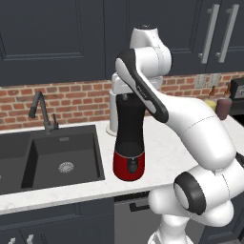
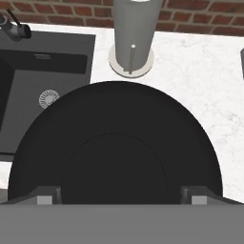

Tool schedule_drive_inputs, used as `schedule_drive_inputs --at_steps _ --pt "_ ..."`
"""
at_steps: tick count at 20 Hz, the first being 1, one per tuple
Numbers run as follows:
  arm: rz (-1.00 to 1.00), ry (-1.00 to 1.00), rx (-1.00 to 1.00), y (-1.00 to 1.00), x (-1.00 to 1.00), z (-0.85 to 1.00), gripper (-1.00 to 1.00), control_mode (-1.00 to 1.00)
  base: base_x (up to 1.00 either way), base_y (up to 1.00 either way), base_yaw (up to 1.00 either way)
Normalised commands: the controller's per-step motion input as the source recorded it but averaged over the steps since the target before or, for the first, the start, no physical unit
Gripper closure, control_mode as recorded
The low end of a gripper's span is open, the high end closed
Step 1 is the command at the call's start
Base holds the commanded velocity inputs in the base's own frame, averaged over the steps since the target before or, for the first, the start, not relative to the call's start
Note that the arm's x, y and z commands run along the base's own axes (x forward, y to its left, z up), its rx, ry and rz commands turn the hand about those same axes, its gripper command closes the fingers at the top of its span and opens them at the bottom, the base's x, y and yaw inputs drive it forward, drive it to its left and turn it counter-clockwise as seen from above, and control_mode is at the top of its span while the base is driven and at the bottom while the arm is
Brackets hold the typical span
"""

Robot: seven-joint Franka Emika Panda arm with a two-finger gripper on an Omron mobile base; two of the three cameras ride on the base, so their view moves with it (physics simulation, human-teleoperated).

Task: Close the lid blender by securely placing the lid on top.

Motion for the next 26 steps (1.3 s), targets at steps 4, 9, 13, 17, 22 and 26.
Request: schedule_drive_inputs --at_steps 4,9,13,17,22,26 --pt "0.0 0.0 0.0 0.0 0.0 0.02 -1.0 -1.0 0.0 0.0 0.0" --pt "0.0 0.0 0.0 0.0 -0.11 0.13 -1.0 -1.0 0.0 0.0 0.0" --pt "0.0 -0.01 0.0 0.0 -0.2 0.18 -1.0 -1.0 0.0 0.0 0.0" --pt "0.0 0.0 0.0 0.0 -0.31 0.07 -1.0 -1.0 0.0 0.0 0.0" --pt "0.0 -0.01 0.0 -0.1 -0.54 0.0 -1.0 -1.0 0.0 0.0 0.0" --pt "0.0 -0.1 0.02 -0.44 -0.62 0.0 -1.0 -1.0 0.0 0.0 0.0"
